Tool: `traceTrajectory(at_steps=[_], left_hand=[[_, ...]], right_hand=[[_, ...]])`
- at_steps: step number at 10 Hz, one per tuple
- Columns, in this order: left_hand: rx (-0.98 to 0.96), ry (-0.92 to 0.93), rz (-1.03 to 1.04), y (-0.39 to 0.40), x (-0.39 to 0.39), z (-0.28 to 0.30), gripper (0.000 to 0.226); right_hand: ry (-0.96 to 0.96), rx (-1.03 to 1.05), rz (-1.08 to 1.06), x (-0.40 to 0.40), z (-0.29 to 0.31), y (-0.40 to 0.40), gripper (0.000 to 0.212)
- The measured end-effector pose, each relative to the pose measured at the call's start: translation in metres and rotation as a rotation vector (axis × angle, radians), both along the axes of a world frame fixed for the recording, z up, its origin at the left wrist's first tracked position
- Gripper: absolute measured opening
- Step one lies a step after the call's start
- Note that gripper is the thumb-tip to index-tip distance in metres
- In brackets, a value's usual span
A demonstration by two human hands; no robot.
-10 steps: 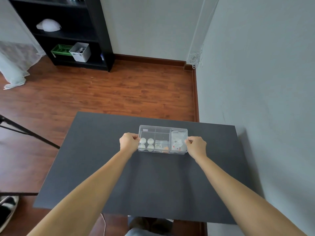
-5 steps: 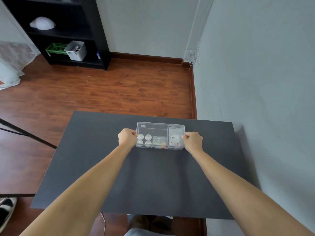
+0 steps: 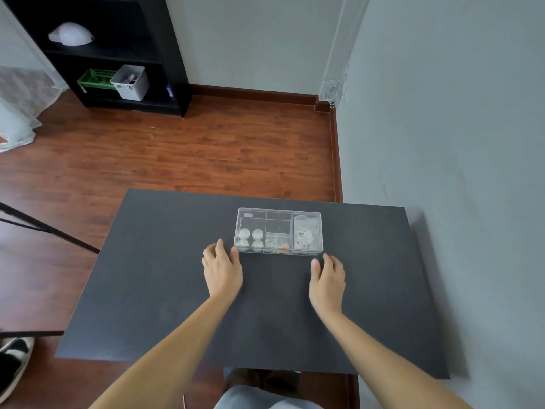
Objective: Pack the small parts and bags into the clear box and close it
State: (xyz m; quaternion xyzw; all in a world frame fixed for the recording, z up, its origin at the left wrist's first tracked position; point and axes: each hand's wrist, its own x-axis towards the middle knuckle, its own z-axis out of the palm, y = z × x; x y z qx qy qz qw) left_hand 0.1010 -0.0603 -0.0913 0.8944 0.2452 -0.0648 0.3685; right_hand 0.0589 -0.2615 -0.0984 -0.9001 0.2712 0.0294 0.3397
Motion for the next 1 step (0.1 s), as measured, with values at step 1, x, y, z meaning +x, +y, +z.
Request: traceTrajectory(at_steps=[1], left_hand=[[0.182, 0.054, -0.132, -0.0103, -0.0329, -0.0238, 0.059]], right_hand=[[0.065, -0.212, 0.171, -0.0287, -0.0226, 0.0157, 0.061]])
